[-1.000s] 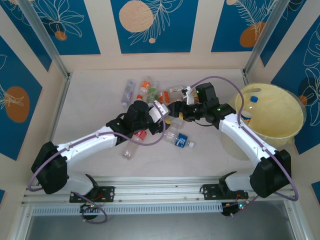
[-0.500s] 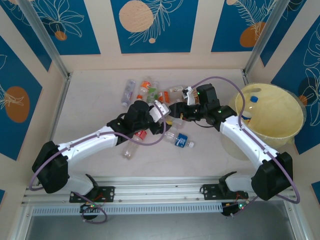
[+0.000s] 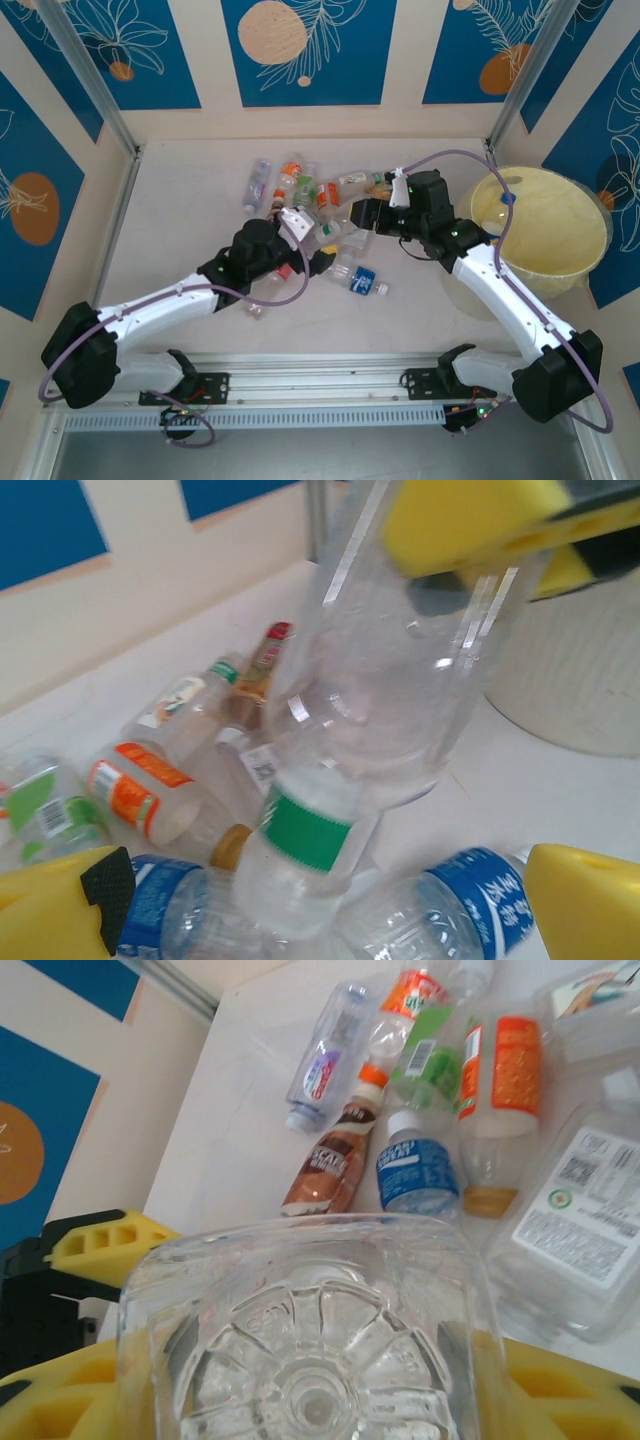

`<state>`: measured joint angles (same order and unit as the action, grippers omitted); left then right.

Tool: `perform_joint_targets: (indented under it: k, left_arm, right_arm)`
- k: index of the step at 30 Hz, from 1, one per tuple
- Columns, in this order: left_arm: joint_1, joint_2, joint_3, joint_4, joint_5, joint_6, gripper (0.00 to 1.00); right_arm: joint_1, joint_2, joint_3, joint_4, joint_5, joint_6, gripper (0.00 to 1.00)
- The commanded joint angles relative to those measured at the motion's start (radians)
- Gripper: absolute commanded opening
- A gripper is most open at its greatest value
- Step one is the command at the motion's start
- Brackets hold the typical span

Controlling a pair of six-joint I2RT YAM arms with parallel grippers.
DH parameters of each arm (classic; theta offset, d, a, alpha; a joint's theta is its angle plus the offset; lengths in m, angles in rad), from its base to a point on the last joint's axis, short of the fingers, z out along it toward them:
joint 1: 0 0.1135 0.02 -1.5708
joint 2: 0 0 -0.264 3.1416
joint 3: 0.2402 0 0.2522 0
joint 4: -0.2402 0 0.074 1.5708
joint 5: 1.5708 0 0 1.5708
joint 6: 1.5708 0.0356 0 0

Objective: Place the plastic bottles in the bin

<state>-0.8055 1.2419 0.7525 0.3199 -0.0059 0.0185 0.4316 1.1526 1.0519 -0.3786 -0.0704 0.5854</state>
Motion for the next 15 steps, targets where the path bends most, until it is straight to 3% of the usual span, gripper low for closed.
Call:
perform_joint_targets:
  k: [1, 8, 15]
  left_arm:
    - [0.016, -0.052, -0.038, 0.122, -0.198, -0.081, 1.0]
    - [0.038, -0.107, -0.108, 0.162, -0.408, -0.187, 1.0]
    - [0.082, -0.099, -0.109, 0.111, -0.382, -0.267, 1.0]
  right_arm:
    - [-0.004, -0.046, 0.044, -0.021, 0.096, -0.087, 0.0]
    - [-0.007, -0.114, 0.105, -0.064, 0.202, -0.177, 0.0]
    - [-0.012, -0.171, 0.16, -0.07, 0.269, -0.26, 0.0]
